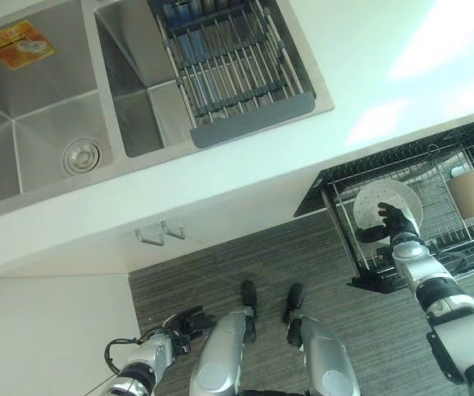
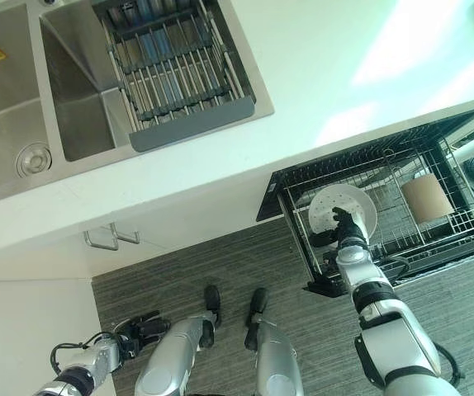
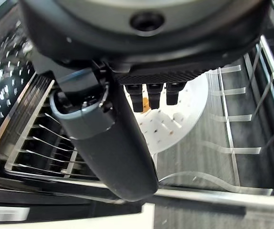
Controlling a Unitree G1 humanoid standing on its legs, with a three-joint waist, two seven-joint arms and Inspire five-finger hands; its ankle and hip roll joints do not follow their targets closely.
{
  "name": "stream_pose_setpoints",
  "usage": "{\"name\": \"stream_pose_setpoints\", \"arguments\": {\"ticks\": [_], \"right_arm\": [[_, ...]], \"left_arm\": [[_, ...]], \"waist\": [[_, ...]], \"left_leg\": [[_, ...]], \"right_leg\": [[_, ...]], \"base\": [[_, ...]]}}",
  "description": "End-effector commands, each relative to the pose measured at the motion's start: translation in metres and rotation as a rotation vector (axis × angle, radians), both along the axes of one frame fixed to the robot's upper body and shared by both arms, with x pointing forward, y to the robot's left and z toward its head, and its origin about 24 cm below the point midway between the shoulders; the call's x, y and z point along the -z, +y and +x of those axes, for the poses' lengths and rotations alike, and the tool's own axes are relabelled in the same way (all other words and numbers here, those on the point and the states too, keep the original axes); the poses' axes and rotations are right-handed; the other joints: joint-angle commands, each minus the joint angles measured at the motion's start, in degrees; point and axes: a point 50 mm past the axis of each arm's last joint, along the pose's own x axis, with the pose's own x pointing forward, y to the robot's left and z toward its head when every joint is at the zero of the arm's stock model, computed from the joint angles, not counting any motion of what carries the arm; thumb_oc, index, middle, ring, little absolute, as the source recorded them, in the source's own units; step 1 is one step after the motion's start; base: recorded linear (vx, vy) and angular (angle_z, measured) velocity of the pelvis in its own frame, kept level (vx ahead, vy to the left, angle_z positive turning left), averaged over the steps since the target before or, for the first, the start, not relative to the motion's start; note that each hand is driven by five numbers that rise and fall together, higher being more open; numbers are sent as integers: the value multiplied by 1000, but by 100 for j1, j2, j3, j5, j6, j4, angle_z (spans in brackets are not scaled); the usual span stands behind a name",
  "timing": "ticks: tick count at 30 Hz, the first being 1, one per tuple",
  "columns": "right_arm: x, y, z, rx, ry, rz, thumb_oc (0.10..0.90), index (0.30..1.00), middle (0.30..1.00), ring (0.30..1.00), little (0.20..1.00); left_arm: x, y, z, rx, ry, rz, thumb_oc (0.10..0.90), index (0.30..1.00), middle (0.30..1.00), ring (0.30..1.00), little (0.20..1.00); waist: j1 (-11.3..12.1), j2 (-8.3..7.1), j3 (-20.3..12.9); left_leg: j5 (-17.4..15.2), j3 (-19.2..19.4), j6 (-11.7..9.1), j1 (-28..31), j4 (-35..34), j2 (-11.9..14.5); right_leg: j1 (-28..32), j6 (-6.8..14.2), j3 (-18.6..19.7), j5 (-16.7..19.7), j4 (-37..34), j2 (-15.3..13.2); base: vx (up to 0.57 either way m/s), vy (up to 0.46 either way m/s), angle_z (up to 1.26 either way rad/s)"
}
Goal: Place the dishes in the dishwasher.
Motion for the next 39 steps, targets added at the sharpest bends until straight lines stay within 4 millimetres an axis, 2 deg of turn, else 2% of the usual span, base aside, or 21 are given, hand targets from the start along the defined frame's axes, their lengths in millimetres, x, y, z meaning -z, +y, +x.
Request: {"name": "stream_pose_setpoints", "arguments": {"ticks": [1,4,5,8,12,17,19,23,26,28,29,31,32,33,36,39], "right_arm": [[-47,-7,5,29,-269,41,800,900,900,900,900],[-47,-7,5,29,-269,41,800,900,900,900,900],[-92,6,-23,72,-701,13,800,900,900,900,900],[-110,10,-64,137,-1003,-37,800,900,900,900,900],[-126,-1,-102,237,-1228,-140,800,900,900,900,900],[-126,-24,-137,453,-1385,-251,800,900,900,900,900],[-115,-40,-158,625,-1424,-336,800,900,900,900,900],[-87,-76,-184,883,-1266,-409,800,900,900,900,900],[-47,-107,-209,1072,-1042,-425,800,900,900,900,900],[-20,-116,-222,1173,-937,-395,800,900,900,900,900],[10,-121,-237,1260,-811,-345,800,900,900,900,900],[38,-119,-249,1300,-666,-313,800,900,900,900,900],[56,-113,-250,1271,-552,-306,800,900,900,900,900],[65,-108,-249,1239,-489,-305,800,900,900,900,900],[88,-91,-236,1107,-323,-274,800,900,900,900,900],[96,-76,-212,949,-262,-257,800,900,900,900,900]], "left_arm": [[19,3,-41,30,124,41,800,900,900,900,900],[19,3,-41,30,124,41,800,900,900,900,900],[28,1,-63,-37,154,21,800,900,900,900,900],[36,-6,-82,-79,178,-2,800,900,900,900,900],[44,-11,-106,-113,214,-28,800,900,900,900,900],[49,-10,-125,-111,254,-30,800,900,900,900,900],[51,-8,-134,-112,271,-25,800,900,900,900,900],[51,-3,-138,-116,290,-20,800,900,900,900,900],[51,1,-141,-121,305,-13,800,900,900,900,900],[51,3,-139,-123,300,-13,800,900,900,900,900],[50,5,-135,-122,295,-14,800,900,900,900,900],[50,4,-131,-113,291,-16,800,900,900,900,900],[50,1,-127,-103,290,-19,800,900,900,900,900],[50,0,-127,-103,289,-22,800,900,900,900,900],[50,-5,-122,-102,279,-36,800,900,900,900,900],[49,-11,-113,-106,247,-57,800,900,900,900,900]], "waist": [[-94,62,-142],[-94,62,-142],[-448,18,-325],[-688,20,-485],[-889,8,-667],[-1048,-37,-823],[-1148,-80,-895],[-1290,-146,-1015],[-1358,-165,-1099],[-1365,-162,-1122],[-1365,-137,-1103],[-1351,-83,-1089],[-1330,-32,-1040],[-1319,-2,-1013],[-1246,125,-878],[-1122,259,-671]], "left_leg": [[-1185,-225,-436,248,546,345],[-1185,-225,-436,248,546,345],[-1178,-79,-411,359,546,416],[-1248,-1,-396,469,546,426],[-1355,114,-366,658,546,416],[-1447,217,-336,819,546,462],[-1499,278,-313,911,546,495],[-1569,356,-292,1010,546,521],[-1617,406,-284,1094,546,525],[-1632,418,-273,1116,546,538],[-1635,408,-269,1144,546,550],[-1733,318,-277,1201,546,527],[-1726,265,-260,1204,546,506],[-1720,234,-255,1205,546,493],[-1673,133,-237,1169,546,466],[-1595,25,-214,1042,546,351]], "right_leg": [[136,455,272,-1200,646,-173],[136,455,272,-1200,646,-173],[221,402,403,-1206,646,-113],[304,416,530,-1270,646,-80],[432,420,654,-1350,646,-76],[569,406,723,-1424,646,-39],[635,406,755,-1449,646,-4],[701,427,806,-1479,646,30],[775,427,808,-1506,646,45],[806,407,787,-1525,646,52],[852,384,753,-1531,646,66],[945,385,772,-1628,646,77],[982,343,744,-1630,646,85],[1004,320,728,-1634,646,89],[1053,235,612,-1641,664,76],[826,128,519,-1835,1097,-15]], "base": [[18,-38,1],[0,-6,-4],[4,32,-1],[33,50,-22],[73,43,-37],[53,8,-16],[51,-6,-5],[41,-4,-15],[64,-18,-13],[54,-28,-13],[114,-9,-10],[102,2,1],[28,-4,7],[26,2,5],[9,10,12],[-65,27,30]]}}
